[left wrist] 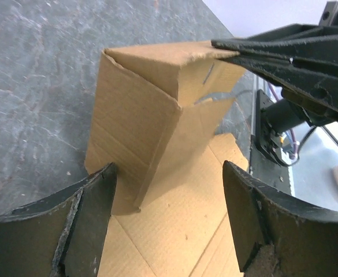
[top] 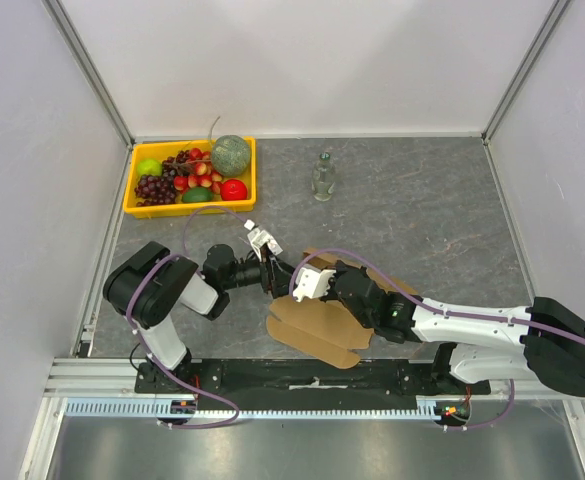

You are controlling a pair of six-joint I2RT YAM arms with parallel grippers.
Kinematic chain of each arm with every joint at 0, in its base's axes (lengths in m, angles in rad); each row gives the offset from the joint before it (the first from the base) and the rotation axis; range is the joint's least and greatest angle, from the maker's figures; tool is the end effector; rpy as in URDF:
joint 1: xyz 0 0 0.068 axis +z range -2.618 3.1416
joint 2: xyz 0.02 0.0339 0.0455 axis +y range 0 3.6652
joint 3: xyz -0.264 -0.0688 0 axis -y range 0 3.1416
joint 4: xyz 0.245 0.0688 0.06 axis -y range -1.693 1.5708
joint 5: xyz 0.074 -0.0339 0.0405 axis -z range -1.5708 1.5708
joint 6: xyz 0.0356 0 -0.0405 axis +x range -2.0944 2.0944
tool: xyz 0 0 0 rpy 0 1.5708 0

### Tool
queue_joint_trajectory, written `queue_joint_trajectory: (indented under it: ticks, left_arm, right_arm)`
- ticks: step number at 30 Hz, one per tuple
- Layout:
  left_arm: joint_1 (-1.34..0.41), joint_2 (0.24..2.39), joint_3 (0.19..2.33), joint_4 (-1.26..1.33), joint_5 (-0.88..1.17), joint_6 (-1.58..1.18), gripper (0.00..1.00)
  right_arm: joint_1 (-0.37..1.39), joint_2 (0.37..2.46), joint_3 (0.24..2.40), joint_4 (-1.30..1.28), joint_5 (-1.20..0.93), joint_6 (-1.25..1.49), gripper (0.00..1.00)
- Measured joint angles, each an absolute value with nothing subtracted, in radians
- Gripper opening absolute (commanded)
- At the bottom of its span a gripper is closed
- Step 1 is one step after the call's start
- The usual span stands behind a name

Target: Fold the paper box

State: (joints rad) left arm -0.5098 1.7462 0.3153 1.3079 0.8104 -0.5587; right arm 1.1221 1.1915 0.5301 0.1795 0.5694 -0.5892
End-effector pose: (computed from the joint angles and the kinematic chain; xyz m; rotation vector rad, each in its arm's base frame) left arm 0.2121 -0.1481 0.1271 0.6254 1.7795 -1.4450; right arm 0.1234 0.2120 0.2074 -1.2452 1.5389 -0.2395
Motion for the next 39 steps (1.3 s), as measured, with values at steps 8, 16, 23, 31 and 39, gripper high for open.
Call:
queue_joint_trajectory:
  ticks: [8, 16, 23, 31, 39]
  left_arm:
    - [-0.513, 1.670, 0.344, 1.299, 0.700, -0.443, 0.79]
    - [-0.537, 1.633, 0.363, 1.230, 0.633, -0.342, 0.77]
    - [-0.546, 1.627, 0.355, 1.237, 0.637, -0.340, 0.88]
    - [-0.487, 1.478, 0.323, 1.266, 0.659, -0.383, 0.95]
    - [-0.305, 1.415, 0.254, 1.277, 0.630, -0.482, 0.89]
  right_arm:
    - [1.124, 1.192, 0.530, 0.179, 0.542, -0.581, 0.00]
    - [1.133, 1.193, 0.530, 0.179, 0.527, -0.576, 0.00]
    - [1.135, 1.194, 0.530, 0.179, 0.528, -0.576, 0.00]
    - [1.135, 1.192, 0.530, 0.179, 0.528, -0.572, 0.00]
    - [1.135, 1.192, 0.530, 0.179, 0.528, -0.569, 0.00]
